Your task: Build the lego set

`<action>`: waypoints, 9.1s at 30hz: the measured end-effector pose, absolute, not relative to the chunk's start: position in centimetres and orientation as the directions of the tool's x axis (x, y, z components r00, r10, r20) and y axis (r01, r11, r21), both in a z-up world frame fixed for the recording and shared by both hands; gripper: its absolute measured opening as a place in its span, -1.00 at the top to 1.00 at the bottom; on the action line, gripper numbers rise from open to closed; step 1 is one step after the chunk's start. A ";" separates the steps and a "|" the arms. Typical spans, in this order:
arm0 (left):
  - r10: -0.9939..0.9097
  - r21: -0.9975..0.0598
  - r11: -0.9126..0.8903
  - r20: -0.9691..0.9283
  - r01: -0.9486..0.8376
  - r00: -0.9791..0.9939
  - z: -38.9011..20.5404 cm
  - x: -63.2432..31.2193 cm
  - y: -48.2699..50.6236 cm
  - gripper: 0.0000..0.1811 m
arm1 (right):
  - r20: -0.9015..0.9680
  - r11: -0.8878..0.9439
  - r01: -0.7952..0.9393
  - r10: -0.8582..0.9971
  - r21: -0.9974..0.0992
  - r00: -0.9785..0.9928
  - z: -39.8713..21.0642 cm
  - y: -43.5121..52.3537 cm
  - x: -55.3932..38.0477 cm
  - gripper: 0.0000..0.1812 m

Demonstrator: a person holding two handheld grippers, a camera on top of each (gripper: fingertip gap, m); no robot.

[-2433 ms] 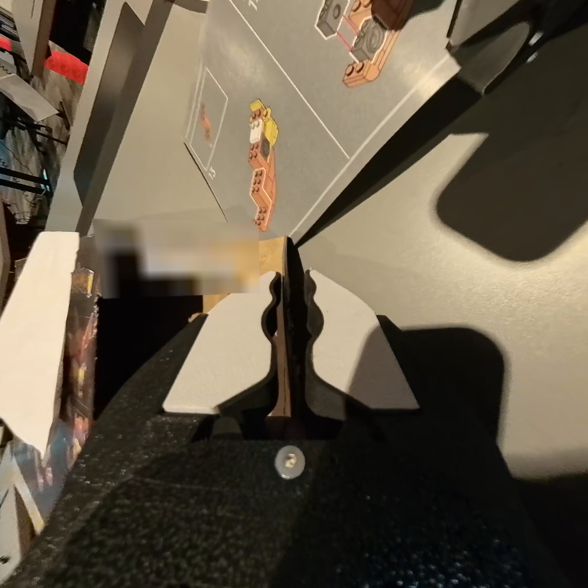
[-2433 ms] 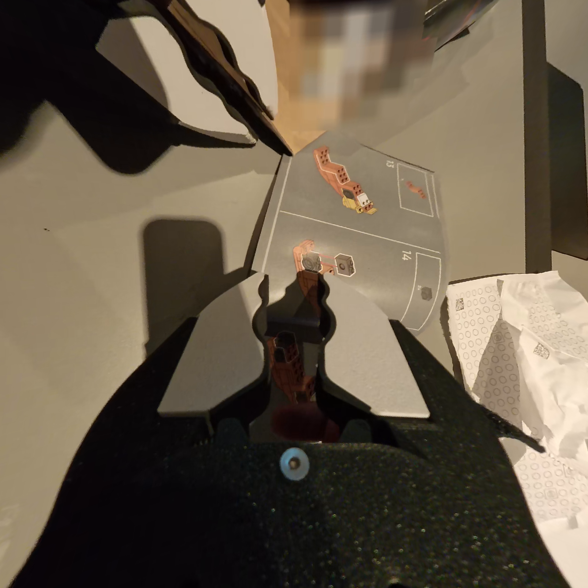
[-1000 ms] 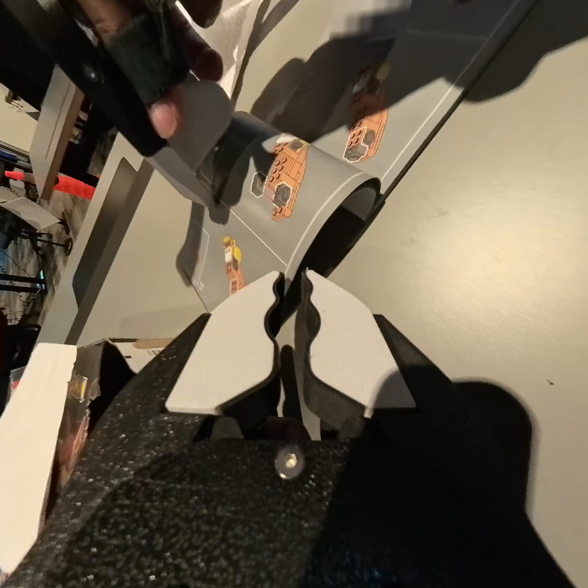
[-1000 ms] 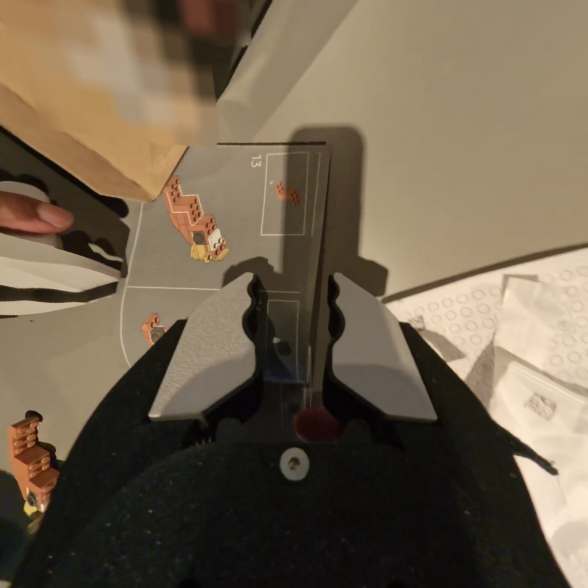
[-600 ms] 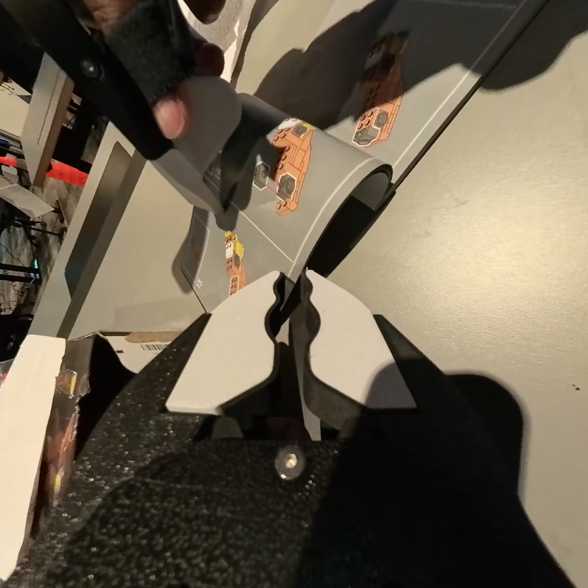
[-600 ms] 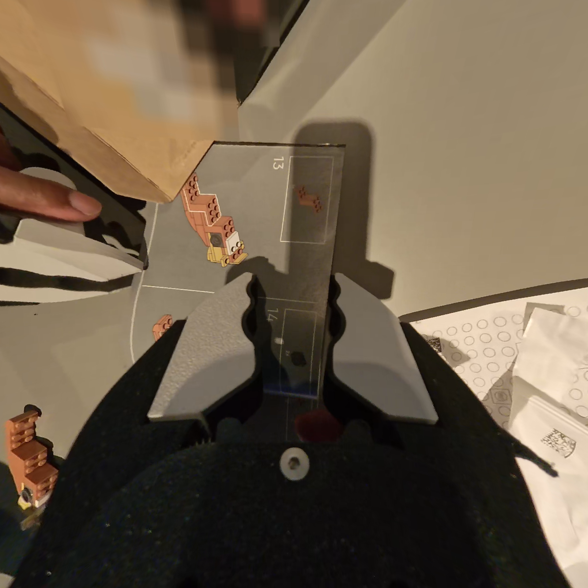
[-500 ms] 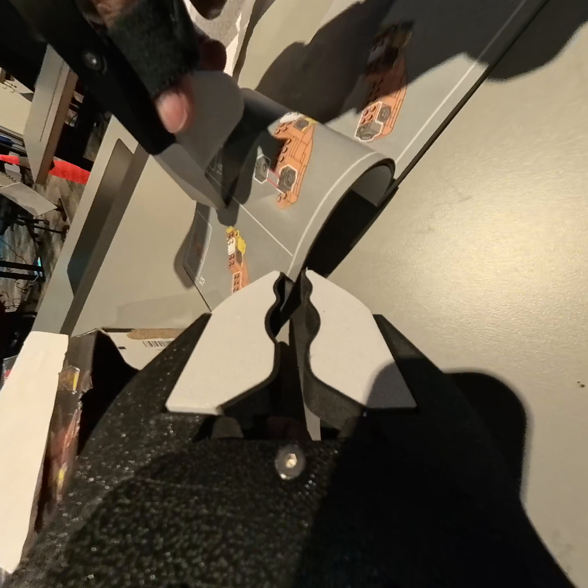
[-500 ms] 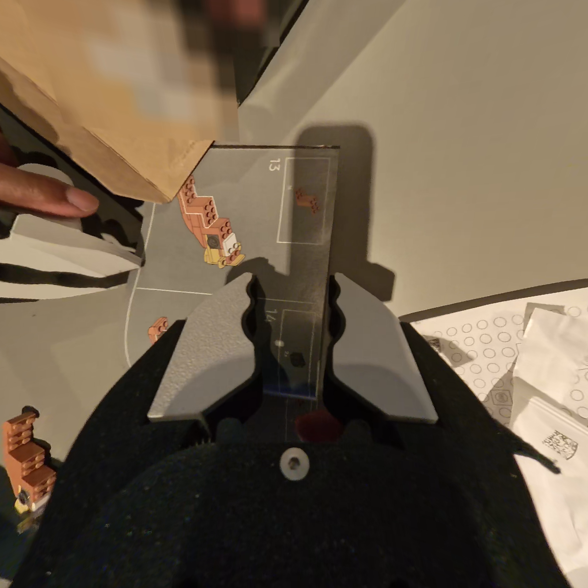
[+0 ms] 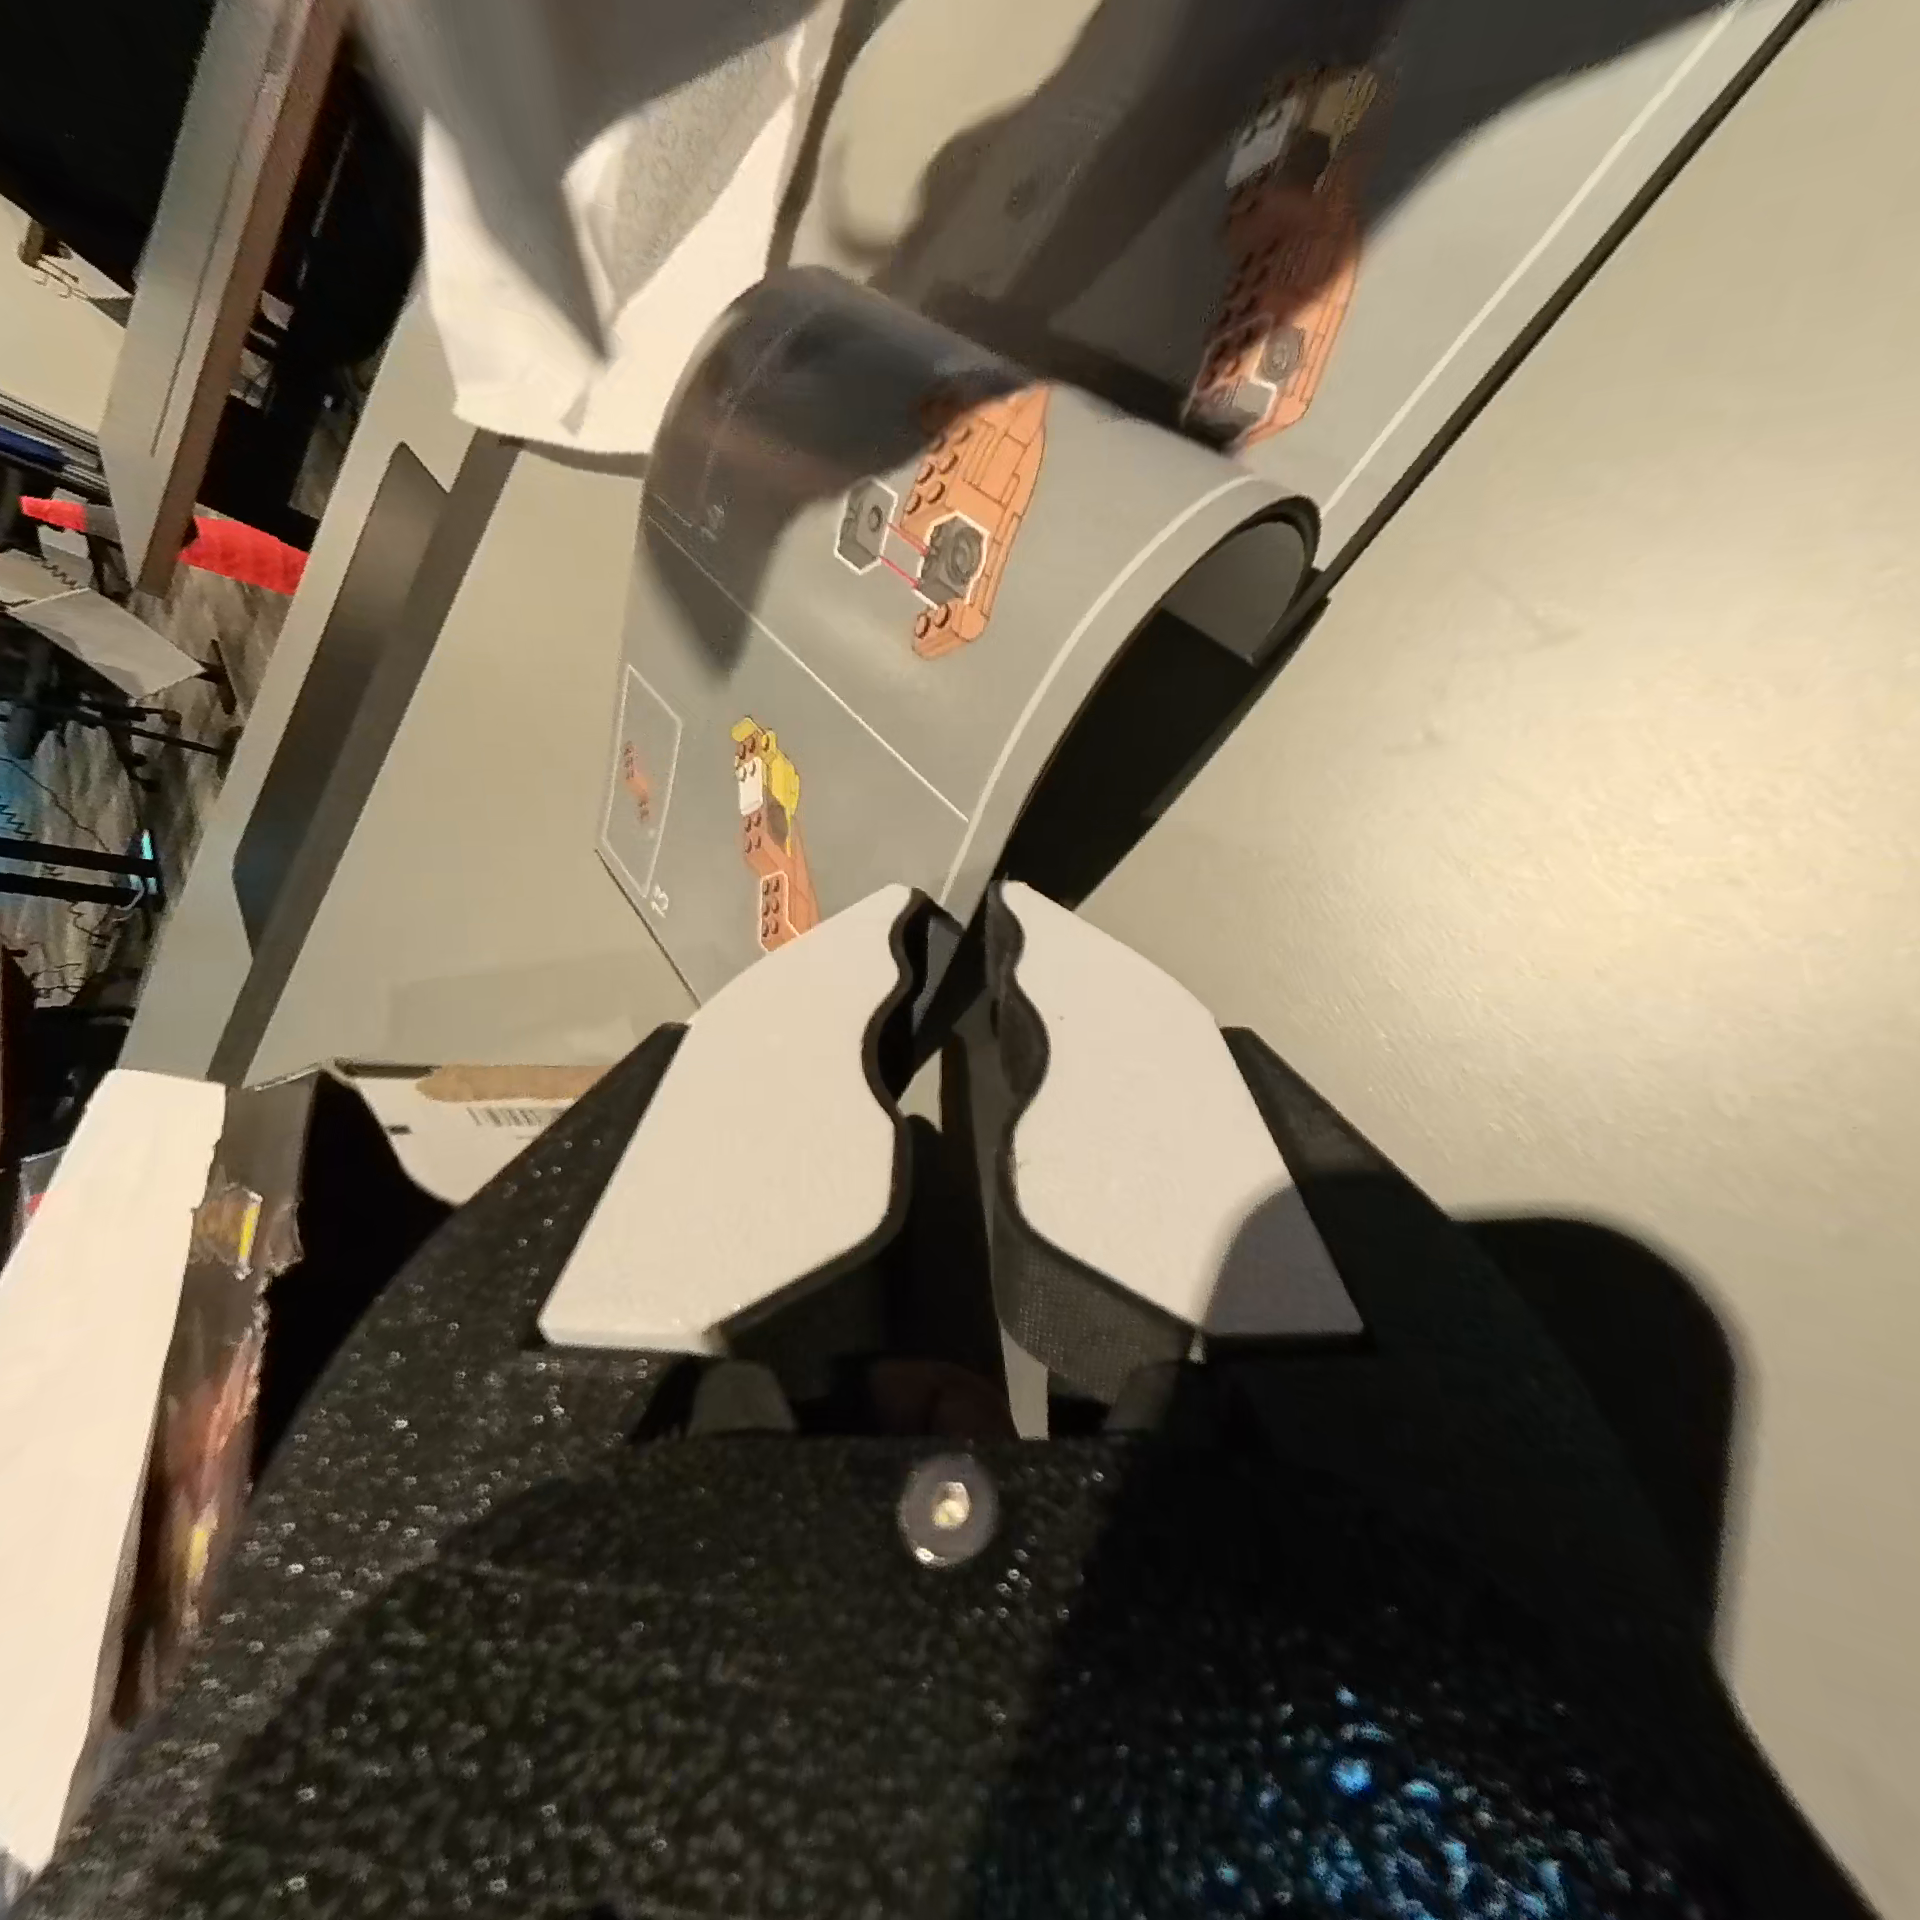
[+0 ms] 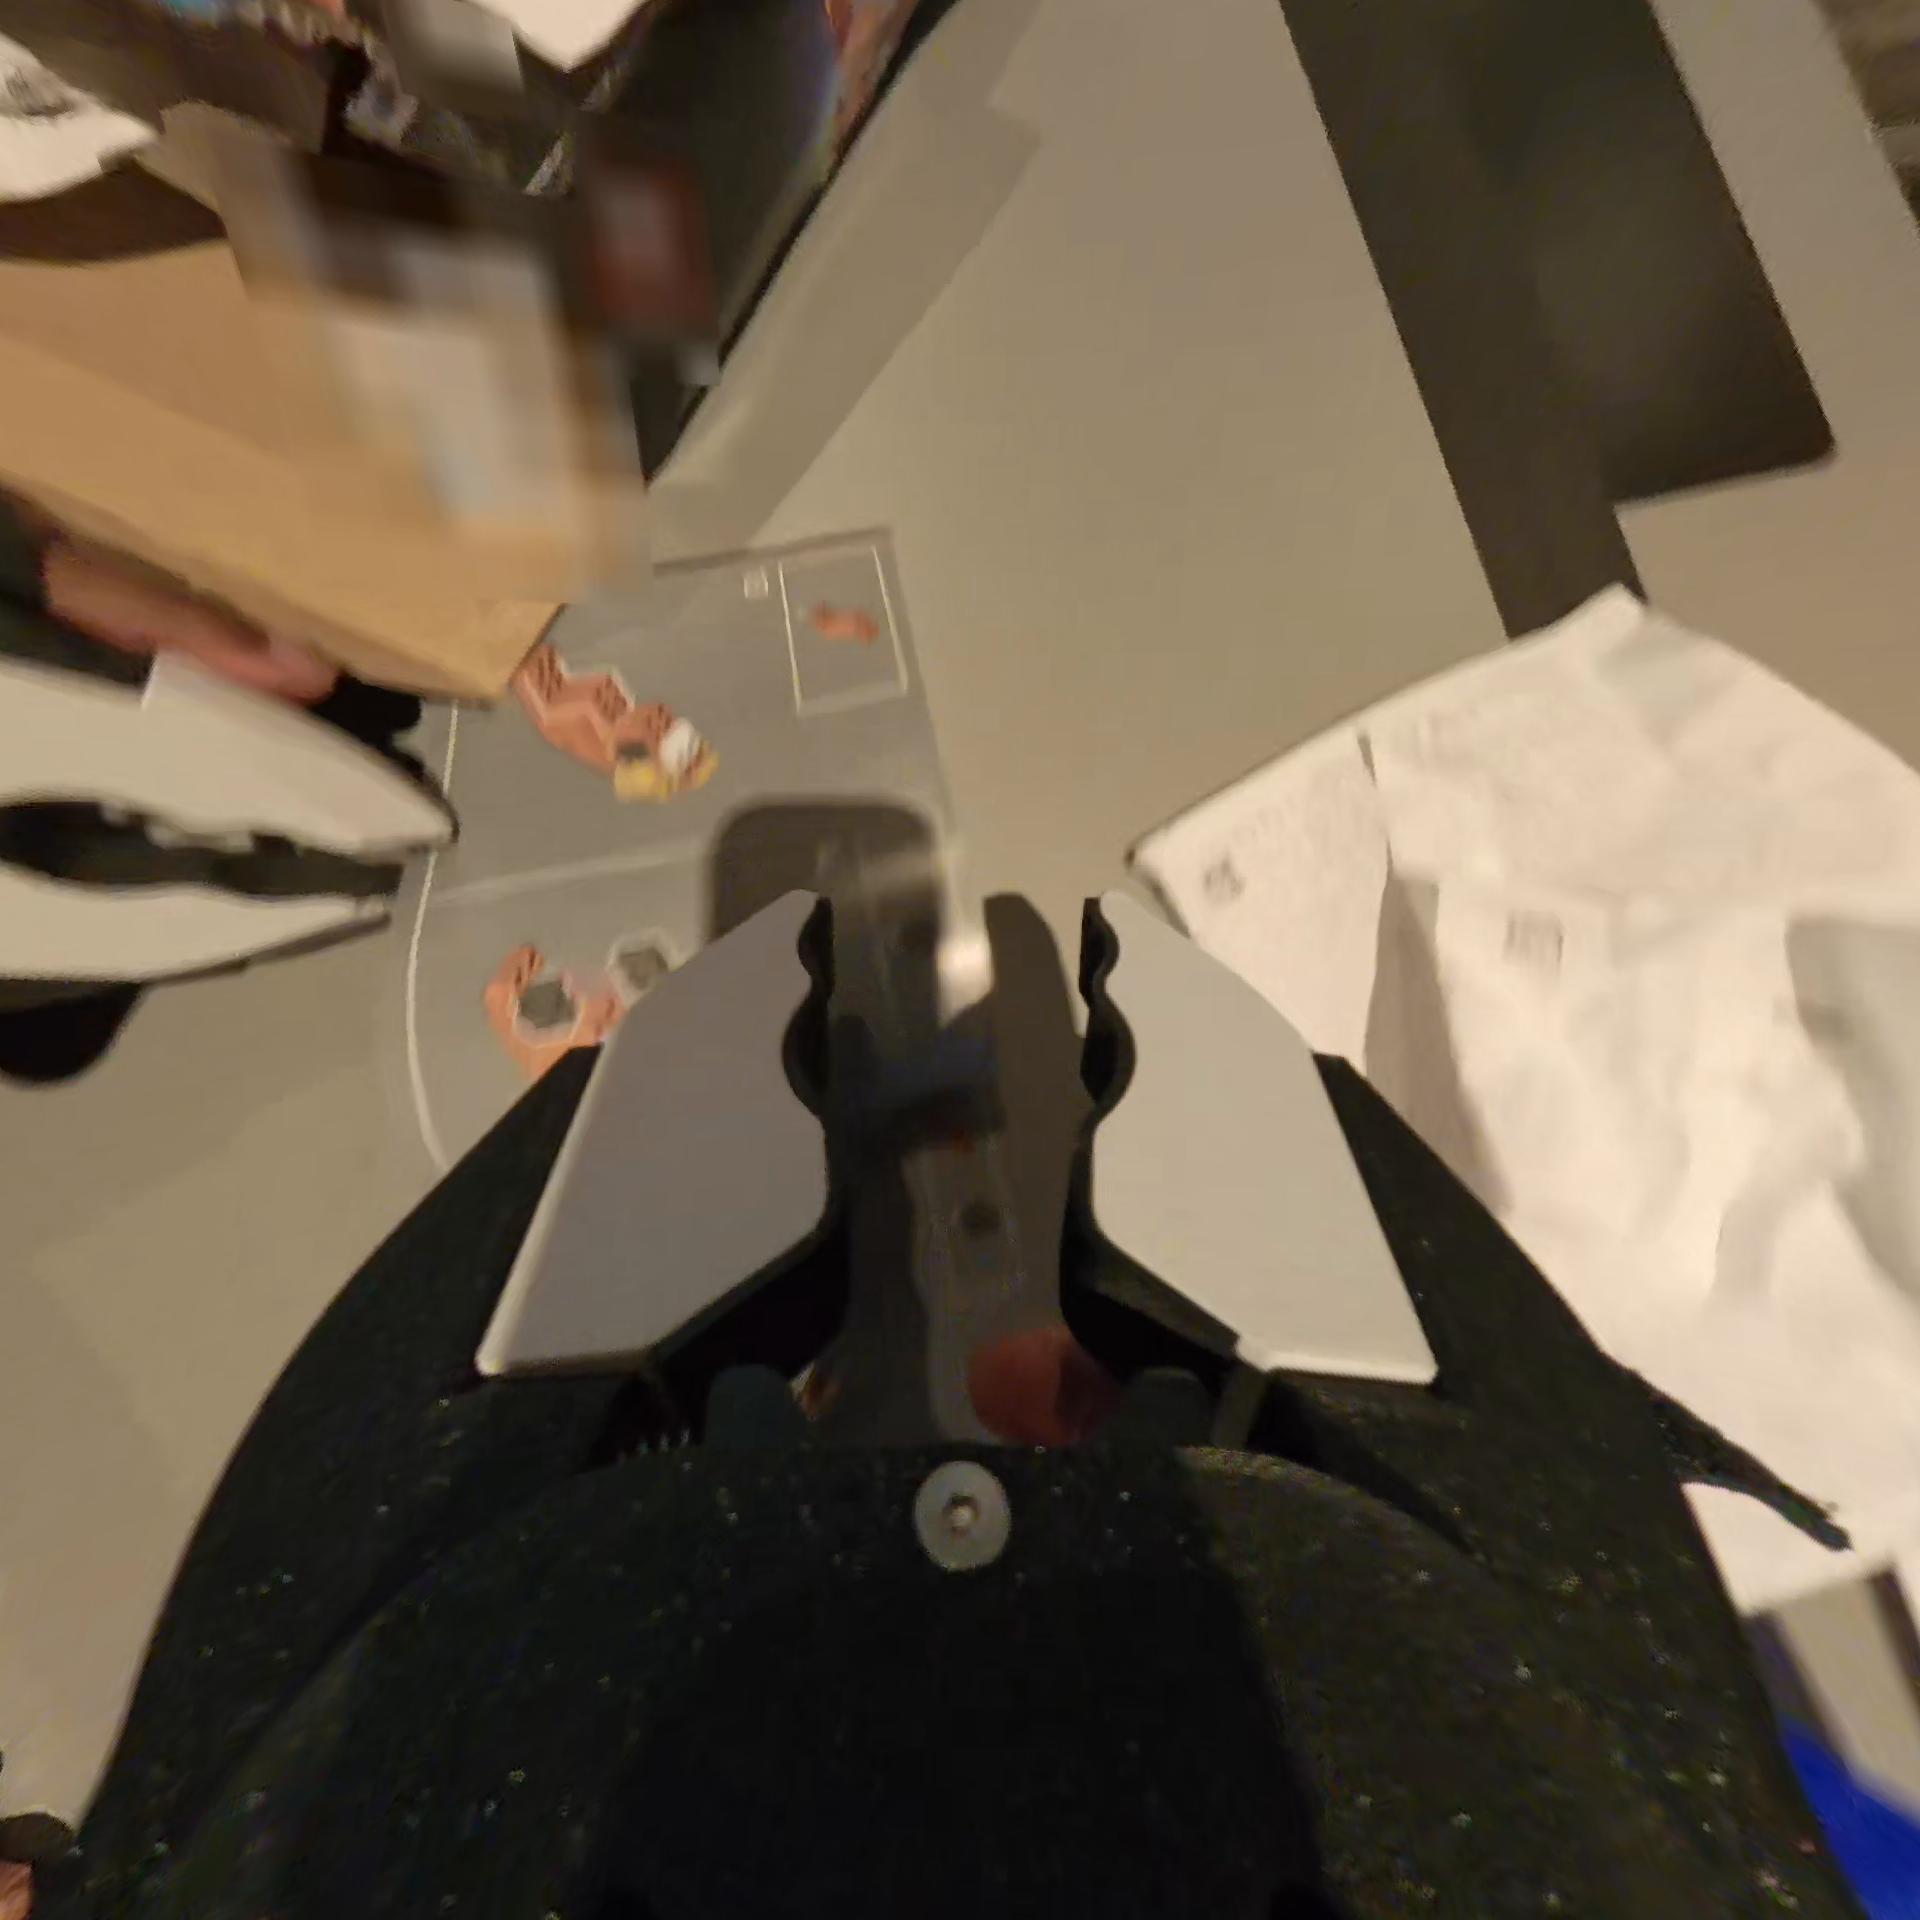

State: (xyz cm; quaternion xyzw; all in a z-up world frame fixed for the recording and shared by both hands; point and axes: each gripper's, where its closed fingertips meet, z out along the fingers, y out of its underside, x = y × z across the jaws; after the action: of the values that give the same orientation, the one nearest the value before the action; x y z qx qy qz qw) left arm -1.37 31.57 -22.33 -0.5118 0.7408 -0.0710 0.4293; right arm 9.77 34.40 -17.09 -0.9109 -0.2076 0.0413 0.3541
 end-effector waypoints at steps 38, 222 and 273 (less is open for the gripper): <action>-0.964 -0.986 0.158 -0.140 -0.061 -0.227 -12.0 5.3 20.5 1.00 | 0.125 -0.185 0.186 0.300 -0.965 0.946 -14.5 17.8 5.6 1.00; -0.379 -0.601 -0.767 0.708 -0.227 -0.596 -10.5 -1.9 15.1 0.63 | 0.714 0.349 0.670 -0.006 -0.655 0.700 -6.6 14.7 -0.4 1.00; -0.332 -0.641 -0.721 0.653 -0.263 -0.681 -10.6 -2.3 12.7 0.82 | 0.771 0.315 0.726 0.027 -0.611 0.637 -8.8 15.6 -2.1 0.92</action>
State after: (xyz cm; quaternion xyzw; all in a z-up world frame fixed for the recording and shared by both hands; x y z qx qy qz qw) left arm -2.31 12.72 -10.64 -0.3991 0.3729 -0.8374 0.0207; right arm -2.13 15.59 -8.80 -0.5340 -0.3526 -0.2394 0.7302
